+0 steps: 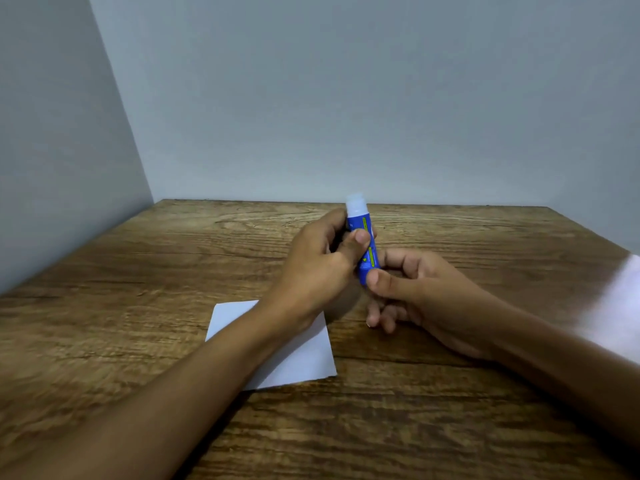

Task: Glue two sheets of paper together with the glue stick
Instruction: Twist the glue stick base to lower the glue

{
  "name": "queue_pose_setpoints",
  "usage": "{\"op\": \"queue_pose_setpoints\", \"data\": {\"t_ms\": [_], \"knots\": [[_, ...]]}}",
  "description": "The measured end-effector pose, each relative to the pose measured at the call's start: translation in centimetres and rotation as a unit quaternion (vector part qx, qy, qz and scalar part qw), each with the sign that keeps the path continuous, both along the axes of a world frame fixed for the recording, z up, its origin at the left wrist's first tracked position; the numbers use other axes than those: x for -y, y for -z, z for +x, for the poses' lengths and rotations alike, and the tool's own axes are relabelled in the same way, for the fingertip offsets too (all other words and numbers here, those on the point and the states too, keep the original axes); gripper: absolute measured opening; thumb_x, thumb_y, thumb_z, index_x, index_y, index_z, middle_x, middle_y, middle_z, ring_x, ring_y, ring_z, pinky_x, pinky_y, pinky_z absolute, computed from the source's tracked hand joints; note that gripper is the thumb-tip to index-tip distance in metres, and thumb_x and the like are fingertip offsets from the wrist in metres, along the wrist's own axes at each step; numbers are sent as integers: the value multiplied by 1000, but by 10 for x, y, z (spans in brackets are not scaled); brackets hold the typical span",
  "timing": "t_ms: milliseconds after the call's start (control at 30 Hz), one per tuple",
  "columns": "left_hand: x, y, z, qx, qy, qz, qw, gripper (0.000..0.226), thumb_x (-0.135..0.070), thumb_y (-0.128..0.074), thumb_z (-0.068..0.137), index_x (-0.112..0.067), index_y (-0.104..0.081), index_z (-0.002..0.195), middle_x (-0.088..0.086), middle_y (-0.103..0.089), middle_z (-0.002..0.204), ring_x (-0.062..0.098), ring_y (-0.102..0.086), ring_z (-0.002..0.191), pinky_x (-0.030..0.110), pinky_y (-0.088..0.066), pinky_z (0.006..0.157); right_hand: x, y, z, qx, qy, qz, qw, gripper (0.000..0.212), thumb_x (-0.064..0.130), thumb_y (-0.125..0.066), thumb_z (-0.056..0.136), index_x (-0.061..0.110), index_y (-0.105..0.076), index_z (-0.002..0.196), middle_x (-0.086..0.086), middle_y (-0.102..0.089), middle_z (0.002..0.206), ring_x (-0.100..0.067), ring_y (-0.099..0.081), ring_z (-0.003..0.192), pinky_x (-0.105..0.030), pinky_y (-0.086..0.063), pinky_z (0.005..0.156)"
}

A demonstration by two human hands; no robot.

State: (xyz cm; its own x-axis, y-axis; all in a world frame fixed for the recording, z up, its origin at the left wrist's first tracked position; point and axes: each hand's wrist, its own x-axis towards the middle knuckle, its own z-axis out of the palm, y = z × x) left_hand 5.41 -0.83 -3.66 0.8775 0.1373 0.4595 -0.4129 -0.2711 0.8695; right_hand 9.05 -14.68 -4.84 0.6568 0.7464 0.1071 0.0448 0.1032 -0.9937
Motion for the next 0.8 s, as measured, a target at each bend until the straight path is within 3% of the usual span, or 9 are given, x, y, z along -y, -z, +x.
{"op": "queue_pose_setpoints", "data": {"t_ms": [133,267,367,533,600,700,800], "knots": [[0,1,-1,3,7,-3,1000,12,-12,-49,87,-12,-57,79,7,-55,66,19,-51,51,28,-43,52,2,-2,0,-3,-25,3,1000,23,23,-54,76,4,-61,87,-6,-64,59,-13,-60,53,-18,-47,47],[2,0,-3,3,10,8,1000,15,-23,-50,79,-10,-58,79,6,-56,74,17,-51,67,33,-41,66,0,1,-1,18,15,-13,1000,29,21,-64,66,5,-57,88,-12,-62,59,-18,-57,51,-18,-48,47],[3,-1,-4,1,15,-9,1000,12,-22,-50,80,-15,-58,76,1,-55,70,14,-50,63,29,-41,63,0,0,-2,15,6,-9,1000,33,22,-66,65,5,-57,92,-11,-61,66,-21,-59,55,-20,-49,49],[2,0,-5,4,14,-13,1000,12,-12,-49,87,-7,-57,80,11,-54,68,24,-48,56,39,-41,57,6,-4,0,-18,-52,4,998,23,23,-52,79,4,-62,88,-7,-69,67,-17,-65,60,-20,-52,55],[4,-1,-5,4,19,-10,1000,12,-11,-48,87,-4,-56,83,12,-55,68,26,-51,56,42,-45,57,5,-3,-1,-11,-30,6,999,21,19,-56,74,2,-62,85,-9,-67,67,-16,-65,58,-20,-52,54],[5,-1,-5,2,11,10,1000,10,-12,-50,87,-8,-58,84,11,-58,78,21,-55,72,43,-48,74,2,1,-1,15,32,-12,999,31,18,-68,61,2,-56,85,-12,-65,59,-17,-62,52,-20,-51,50],[4,-2,-5,0,11,-11,1000,11,-12,-50,86,-12,-59,80,4,-57,74,18,-53,70,37,-44,71,1,1,0,20,32,-12,999,39,21,-70,59,2,-56,89,-11,-65,59,-19,-63,53,-21,-52,51]]}}
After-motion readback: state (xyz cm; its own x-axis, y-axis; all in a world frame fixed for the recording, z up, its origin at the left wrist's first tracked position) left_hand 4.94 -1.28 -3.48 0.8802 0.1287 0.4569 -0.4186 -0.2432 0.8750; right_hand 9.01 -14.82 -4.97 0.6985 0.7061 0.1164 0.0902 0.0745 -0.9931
